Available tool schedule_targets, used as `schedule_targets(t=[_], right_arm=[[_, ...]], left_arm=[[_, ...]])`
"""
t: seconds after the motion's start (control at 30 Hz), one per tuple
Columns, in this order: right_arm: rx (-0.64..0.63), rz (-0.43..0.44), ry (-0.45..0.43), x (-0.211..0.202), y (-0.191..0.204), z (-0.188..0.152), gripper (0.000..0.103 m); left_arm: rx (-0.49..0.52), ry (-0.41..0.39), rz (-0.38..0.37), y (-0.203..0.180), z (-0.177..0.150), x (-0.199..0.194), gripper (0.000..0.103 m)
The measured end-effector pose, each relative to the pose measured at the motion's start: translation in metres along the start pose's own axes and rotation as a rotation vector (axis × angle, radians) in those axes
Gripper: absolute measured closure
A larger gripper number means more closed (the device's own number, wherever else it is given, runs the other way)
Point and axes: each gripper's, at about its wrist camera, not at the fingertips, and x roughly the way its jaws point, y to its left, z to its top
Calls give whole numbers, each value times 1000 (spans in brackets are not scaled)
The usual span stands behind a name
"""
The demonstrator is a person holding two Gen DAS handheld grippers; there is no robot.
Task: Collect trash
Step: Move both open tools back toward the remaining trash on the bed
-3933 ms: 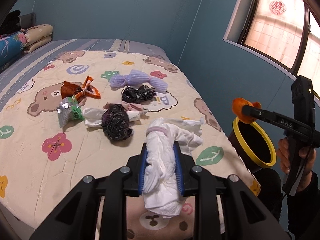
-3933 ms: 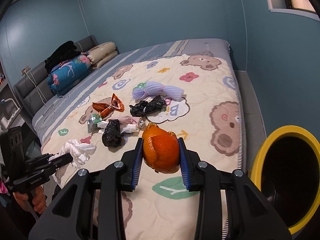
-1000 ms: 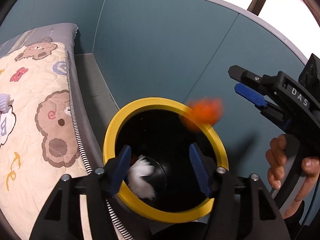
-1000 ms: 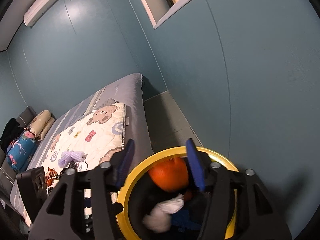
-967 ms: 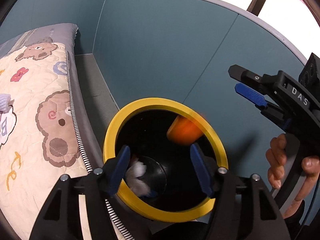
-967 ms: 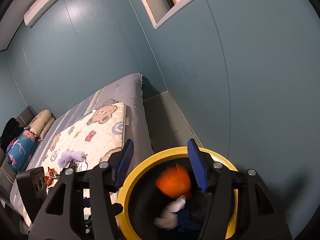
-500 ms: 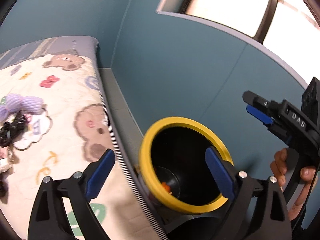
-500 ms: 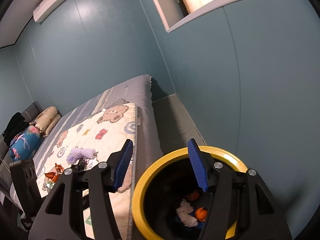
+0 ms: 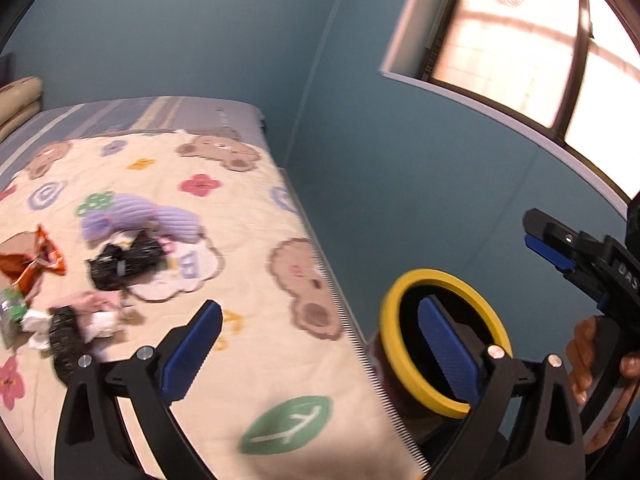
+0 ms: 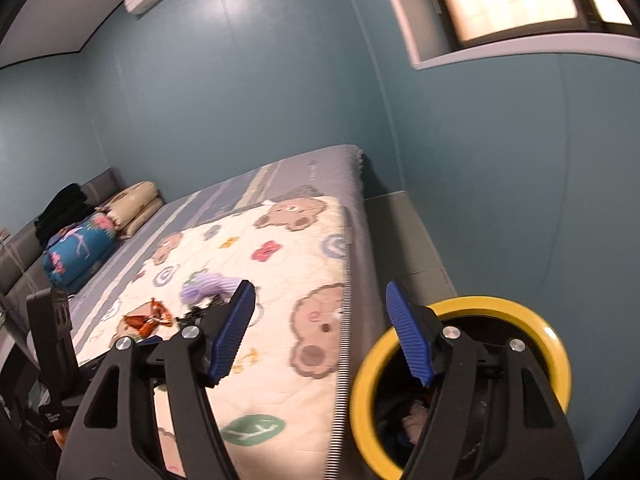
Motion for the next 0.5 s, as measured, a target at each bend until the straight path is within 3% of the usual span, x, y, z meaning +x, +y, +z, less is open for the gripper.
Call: schedule_targets(t=[0.5], right_arm=[[-99,158,63,37,113,-17,34]], left_arm=[[-99,-45,176,103,-3,-43,8]])
